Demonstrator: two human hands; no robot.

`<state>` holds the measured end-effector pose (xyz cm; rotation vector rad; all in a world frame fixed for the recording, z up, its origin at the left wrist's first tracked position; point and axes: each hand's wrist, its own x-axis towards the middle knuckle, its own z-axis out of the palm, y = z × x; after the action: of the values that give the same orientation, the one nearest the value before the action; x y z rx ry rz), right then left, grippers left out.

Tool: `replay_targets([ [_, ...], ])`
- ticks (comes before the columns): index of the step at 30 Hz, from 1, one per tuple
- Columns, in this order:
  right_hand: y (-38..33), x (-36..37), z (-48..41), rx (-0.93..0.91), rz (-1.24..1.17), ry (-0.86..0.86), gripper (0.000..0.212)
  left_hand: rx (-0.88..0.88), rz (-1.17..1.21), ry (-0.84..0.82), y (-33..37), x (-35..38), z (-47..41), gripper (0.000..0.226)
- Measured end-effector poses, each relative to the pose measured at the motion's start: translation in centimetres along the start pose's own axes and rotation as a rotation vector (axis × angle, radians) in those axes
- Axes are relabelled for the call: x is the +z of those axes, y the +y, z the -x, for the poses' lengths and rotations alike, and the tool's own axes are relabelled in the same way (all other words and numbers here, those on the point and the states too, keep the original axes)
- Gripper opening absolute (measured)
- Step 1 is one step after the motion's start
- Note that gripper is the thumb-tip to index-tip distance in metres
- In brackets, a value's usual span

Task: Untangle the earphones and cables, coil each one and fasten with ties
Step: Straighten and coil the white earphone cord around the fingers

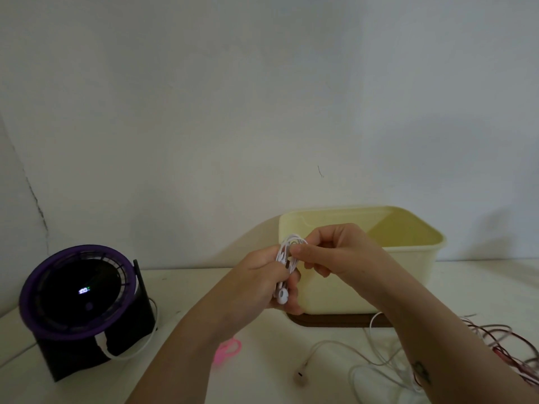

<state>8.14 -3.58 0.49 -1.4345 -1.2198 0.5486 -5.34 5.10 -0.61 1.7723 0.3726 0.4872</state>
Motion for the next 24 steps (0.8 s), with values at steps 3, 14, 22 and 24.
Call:
replay_targets([
  [3, 0.0, -0.4, 0.1, 0.002, 0.106, -0.050, 0.018, -0.049, -0.019, -0.009, 0.3, 0.1, 0.1, 0.027],
  [14, 0.4, -0.9, -0.2, -0.033, -0.148, -0.088, 0.013, -0.002, -0.181, -0.039, 0.0, 0.0, 0.0, 0.025],
  [22, 0.7, 0.2, -0.3, 0.155, -0.965, -0.380, 0.028, -0.087, 0.227, -0.287, 0.6, -1.2, 1.2, 0.019],
  [24, 0.8, 0.2, -0.2, 0.157, -0.996, -0.386, 0.027, -0.090, 0.271, -0.302, 0.4, -1.4, 1.1, 0.024],
])
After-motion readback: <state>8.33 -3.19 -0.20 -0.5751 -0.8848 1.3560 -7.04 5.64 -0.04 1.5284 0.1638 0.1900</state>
